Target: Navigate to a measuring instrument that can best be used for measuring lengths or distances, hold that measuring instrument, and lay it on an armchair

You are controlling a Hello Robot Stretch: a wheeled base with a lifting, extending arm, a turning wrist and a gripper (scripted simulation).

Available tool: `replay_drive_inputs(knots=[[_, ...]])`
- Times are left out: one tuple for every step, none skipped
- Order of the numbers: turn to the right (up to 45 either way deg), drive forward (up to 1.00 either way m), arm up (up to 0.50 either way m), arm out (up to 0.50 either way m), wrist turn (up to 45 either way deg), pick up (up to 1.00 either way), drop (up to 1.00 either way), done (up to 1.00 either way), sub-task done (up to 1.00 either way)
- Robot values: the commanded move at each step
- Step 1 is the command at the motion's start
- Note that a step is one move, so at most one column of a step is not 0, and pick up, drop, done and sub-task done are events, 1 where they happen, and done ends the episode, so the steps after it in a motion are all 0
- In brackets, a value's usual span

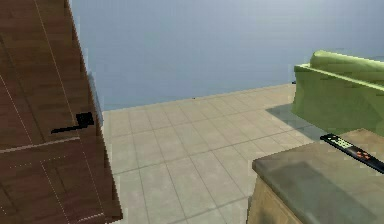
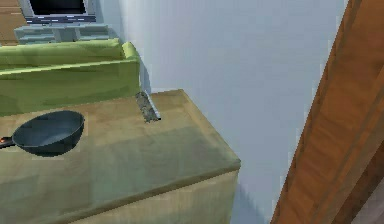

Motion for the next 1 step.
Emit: replay_drive_inputs(knots=[[0.0,0.00,0.38,0.00,0.0,0.00,0.00,0.00,0.00]])
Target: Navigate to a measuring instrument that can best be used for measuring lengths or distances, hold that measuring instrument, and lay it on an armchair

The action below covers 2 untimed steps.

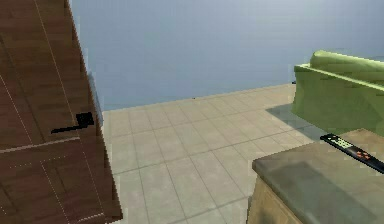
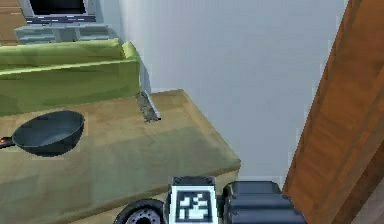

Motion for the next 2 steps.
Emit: replay_drive_inputs(knots=[[0.0,0.00,0.00,0.42,0.0,0.00,0.00,0.00,0.00],[0.0,0.00,0.00,0.00,45.0,0.00,0.00,0.00,0.00]])
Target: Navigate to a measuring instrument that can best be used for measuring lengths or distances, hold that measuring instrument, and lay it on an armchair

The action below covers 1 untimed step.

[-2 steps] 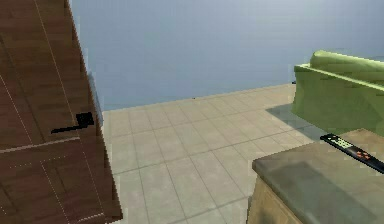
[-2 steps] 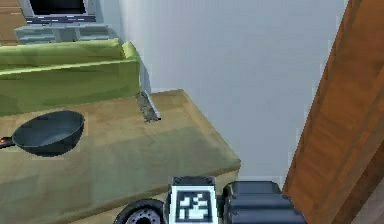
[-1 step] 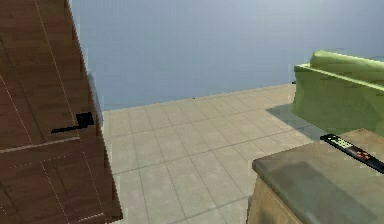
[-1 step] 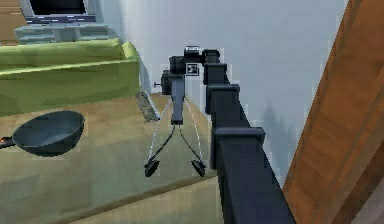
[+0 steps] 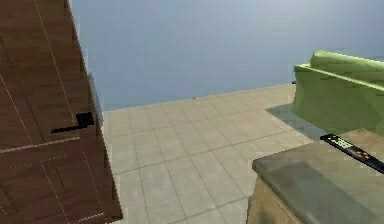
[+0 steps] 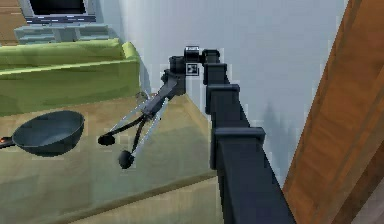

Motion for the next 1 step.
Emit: replay_drive_inputs(knots=[[0.0,0.00,0.00,0.00,45.0,0.00,0.00,0.00,0.00]])
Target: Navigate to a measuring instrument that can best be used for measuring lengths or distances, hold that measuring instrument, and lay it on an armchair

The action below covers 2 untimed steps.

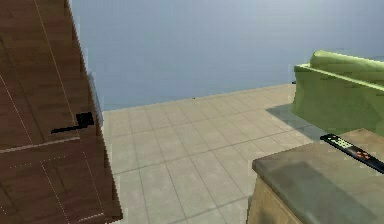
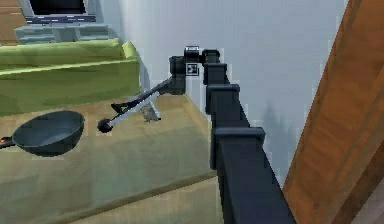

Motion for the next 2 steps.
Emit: replay_drive_inputs(knots=[[0.0,0.00,0.00,0.00,45.0,0.00,0.00,0.00,0.00],[0.0,0.00,-0.10,0.00,0.0,0.00,0.00,0.00,0.00]])
